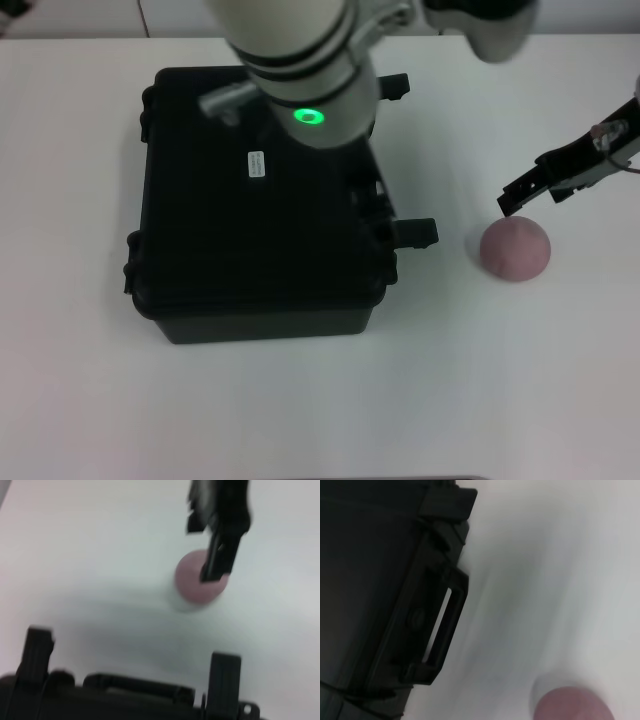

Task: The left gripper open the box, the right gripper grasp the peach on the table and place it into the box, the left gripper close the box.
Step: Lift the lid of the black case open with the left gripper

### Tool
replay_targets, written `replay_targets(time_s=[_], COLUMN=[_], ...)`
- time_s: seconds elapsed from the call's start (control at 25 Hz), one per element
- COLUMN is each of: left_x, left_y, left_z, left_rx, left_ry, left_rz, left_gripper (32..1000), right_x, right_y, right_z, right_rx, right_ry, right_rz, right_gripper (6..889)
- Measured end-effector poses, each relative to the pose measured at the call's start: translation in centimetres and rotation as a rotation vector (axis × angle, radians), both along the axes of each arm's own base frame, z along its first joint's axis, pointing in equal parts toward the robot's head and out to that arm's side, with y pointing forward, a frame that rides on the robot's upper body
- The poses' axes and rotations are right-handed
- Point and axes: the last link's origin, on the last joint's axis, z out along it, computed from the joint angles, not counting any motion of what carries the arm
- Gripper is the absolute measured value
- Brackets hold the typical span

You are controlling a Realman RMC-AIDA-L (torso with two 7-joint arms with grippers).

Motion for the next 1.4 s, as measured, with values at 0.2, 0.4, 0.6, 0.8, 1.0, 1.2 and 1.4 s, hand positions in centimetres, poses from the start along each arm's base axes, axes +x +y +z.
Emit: replay_targets(time_s=[0.2, 0.4, 0.6, 0.8, 1.0, 1.2, 1.4], left_x=[1.0, 1.5, 1.0, 0.9, 0.4, 0.2, -0.7], left_y=[-0.4, -1.0, -1.1, -1.1, -1.0, -0.5, 0.0], left_z=[-2.4, -4.0, -5.1, -5.4, -6.0, -6.5, -6.9], left_rx=[-0.029, -0.041, -0.044, -0.044, -0.041, -0.03, -0.022], left_ry=[0.02, 0.018, 0.026, 0.021, 0.026, 0.024, 0.04], left_rz=[-0.088, -0.146, -0.16, -0.168, -0.172, -0.18, -0.17], left_gripper=[798, 795, 792, 790, 787, 784, 781], right_x=[0.6, 0.9, 1.0, 1.3, 1.3, 1.3, 1.3], right_y=[-0.5, -0.7, -0.7, -0.7, -0.8, -0.8, -0.7], right_z=[-0.7, -1.2, -1.2, -1.3, -1.4, -1.3, -1.4], right_rx=[-0.023, -0.039, -0.038, -0.032, -0.036, -0.033, -0.03], right_ry=[0.023, 0.035, 0.036, 0.033, 0.03, 0.031, 0.026], right_rz=[-0.01, -0.016, -0.012, -0.01, -0.009, -0.008, -0.003], right_gripper=[791, 791, 791, 791, 791, 791, 790])
